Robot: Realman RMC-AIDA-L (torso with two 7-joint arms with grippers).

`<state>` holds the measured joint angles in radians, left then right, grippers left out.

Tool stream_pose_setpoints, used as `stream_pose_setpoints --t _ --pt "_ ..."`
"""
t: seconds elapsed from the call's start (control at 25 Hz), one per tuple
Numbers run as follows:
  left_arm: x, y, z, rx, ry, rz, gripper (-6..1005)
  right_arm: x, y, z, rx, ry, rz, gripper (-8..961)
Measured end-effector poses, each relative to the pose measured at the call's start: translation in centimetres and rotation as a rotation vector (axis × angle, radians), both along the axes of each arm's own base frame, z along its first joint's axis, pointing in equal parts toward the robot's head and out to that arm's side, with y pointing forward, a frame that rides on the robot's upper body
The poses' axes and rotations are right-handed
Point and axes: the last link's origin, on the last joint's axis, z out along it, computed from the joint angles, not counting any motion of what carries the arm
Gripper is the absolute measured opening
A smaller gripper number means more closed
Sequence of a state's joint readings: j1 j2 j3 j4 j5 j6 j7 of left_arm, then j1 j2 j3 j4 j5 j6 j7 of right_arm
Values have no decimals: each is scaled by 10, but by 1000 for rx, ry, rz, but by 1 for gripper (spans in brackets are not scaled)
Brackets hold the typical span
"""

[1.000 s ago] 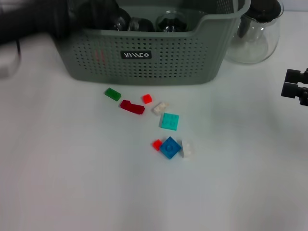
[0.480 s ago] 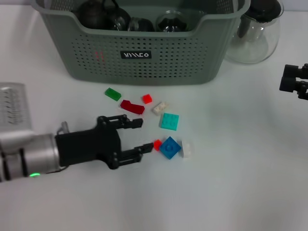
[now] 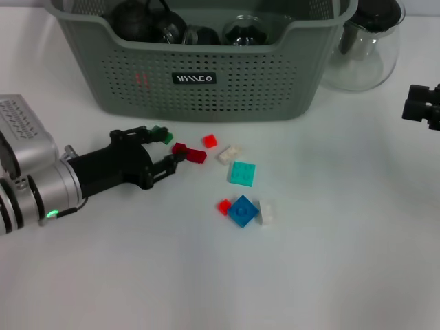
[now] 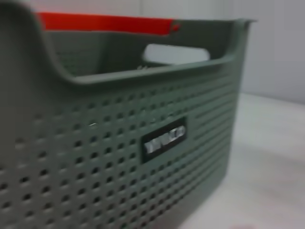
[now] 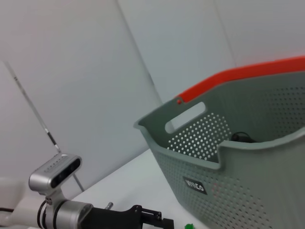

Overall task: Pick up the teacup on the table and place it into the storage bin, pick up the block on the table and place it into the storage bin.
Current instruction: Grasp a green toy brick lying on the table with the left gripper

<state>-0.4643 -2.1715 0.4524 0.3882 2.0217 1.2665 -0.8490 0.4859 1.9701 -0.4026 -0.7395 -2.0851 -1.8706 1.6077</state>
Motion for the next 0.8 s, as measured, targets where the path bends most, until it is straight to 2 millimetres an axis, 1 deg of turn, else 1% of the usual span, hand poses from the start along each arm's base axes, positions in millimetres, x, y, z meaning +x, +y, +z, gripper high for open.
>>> stream_pose_setpoints --t 0.4,0.8 --pt "-12 16 -1 72 65 107 504 -1 2 1 -7 0 -9 507" --pt "-9 32 -6 58 76 185 493 -1 1 0 -11 0 -11 506"
